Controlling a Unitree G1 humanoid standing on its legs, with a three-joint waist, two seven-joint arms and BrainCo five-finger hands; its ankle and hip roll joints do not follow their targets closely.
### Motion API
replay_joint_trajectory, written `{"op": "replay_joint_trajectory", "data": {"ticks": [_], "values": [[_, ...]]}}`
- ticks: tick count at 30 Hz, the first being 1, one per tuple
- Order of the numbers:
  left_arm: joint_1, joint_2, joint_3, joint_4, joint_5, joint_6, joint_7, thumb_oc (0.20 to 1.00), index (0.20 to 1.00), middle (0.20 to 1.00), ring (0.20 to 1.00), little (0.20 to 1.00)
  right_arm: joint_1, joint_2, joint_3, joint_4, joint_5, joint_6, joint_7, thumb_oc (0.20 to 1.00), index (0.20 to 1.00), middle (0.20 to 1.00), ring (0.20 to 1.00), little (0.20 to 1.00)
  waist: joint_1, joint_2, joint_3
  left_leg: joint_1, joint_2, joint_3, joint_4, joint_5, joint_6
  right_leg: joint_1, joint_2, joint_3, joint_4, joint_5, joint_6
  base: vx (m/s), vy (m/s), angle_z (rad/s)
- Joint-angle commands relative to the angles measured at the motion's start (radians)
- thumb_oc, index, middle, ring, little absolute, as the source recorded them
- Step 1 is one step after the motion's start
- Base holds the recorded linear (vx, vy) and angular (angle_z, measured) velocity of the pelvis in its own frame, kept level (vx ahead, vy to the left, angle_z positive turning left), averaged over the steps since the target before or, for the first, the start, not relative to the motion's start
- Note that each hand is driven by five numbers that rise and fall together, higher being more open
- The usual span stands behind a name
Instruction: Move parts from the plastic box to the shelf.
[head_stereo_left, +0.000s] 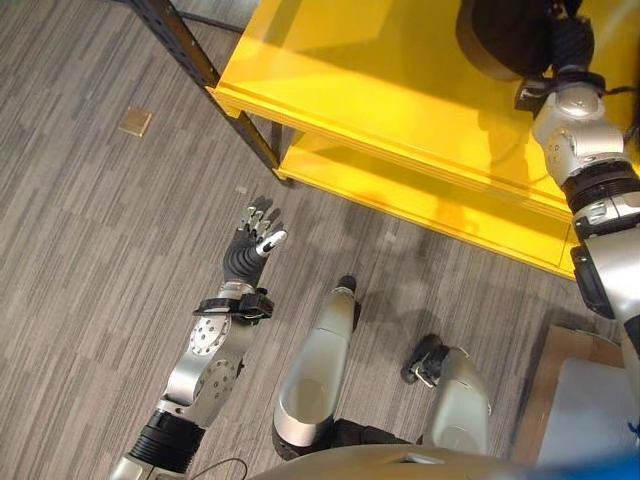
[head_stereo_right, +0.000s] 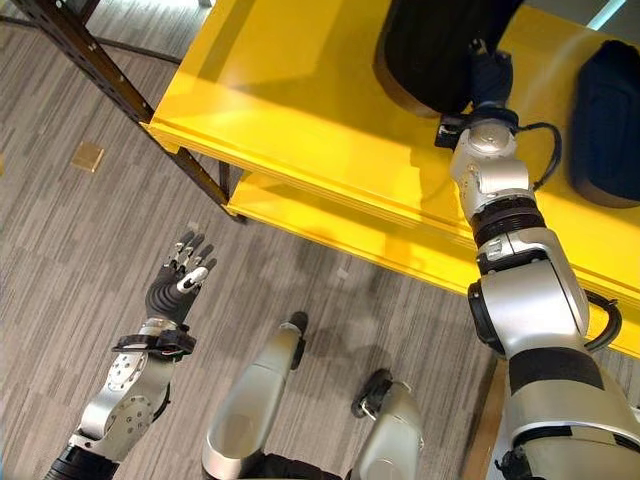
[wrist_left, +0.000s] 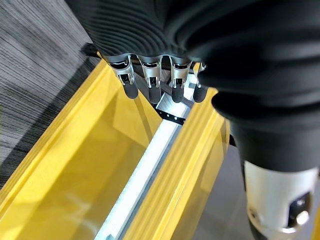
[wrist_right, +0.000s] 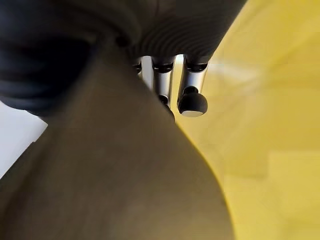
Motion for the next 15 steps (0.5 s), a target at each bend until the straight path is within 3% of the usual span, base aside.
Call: {"op": "replay_joint_trajectory", "data": {"ticks": [1, 10, 15], "values": [[0.013, 0.039, 0.017, -0.115, -0.002, -0.071, 0.007, 1.0, 1.0, 1.0, 1.0, 1.0, -0.12, -0.04, 0.025, -0.046, -0.009, -0.055, -0.023, 0.2, 0.2, 0.2, 0.2, 0.2, -0.012, 0.013, -0.061, 0.051, 0.06, -0.095, -0.004, -0.129, -0.024, 0.053, 0.011, 0.073, -0.054, -0.009, 0.015, 0.0, 0.0, 0.0], [-0.017, 0.036, -0.002, -0.11, 0.002, -0.085, 0.017, 1.0, 1.0, 1.0, 1.0, 1.0, -0.113, -0.007, 0.022, 0.121, -0.039, -0.016, -0.016, 0.2, 0.2, 0.2, 0.2, 0.2, -0.012, 0.032, -0.049, 0.042, 0.055, -0.092, 0.008, -0.133, -0.021, 0.046, 0.008, 0.076, -0.046, -0.011, 0.017, 0.0, 0.003, 0.0], [-0.025, 0.036, -0.003, -0.108, 0.001, -0.095, 0.02, 1.0, 1.0, 1.0, 1.0, 1.0, -0.122, -0.017, 0.088, 0.139, -0.148, 0.009, -0.002, 0.2, 0.2, 0.2, 0.2, 0.2, -0.016, 0.037, -0.045, 0.04, 0.055, -0.087, 0.004, -0.129, -0.022, 0.041, 0.007, 0.078, -0.05, -0.007, 0.019, 0.0, 0.0, 0.0]]}}
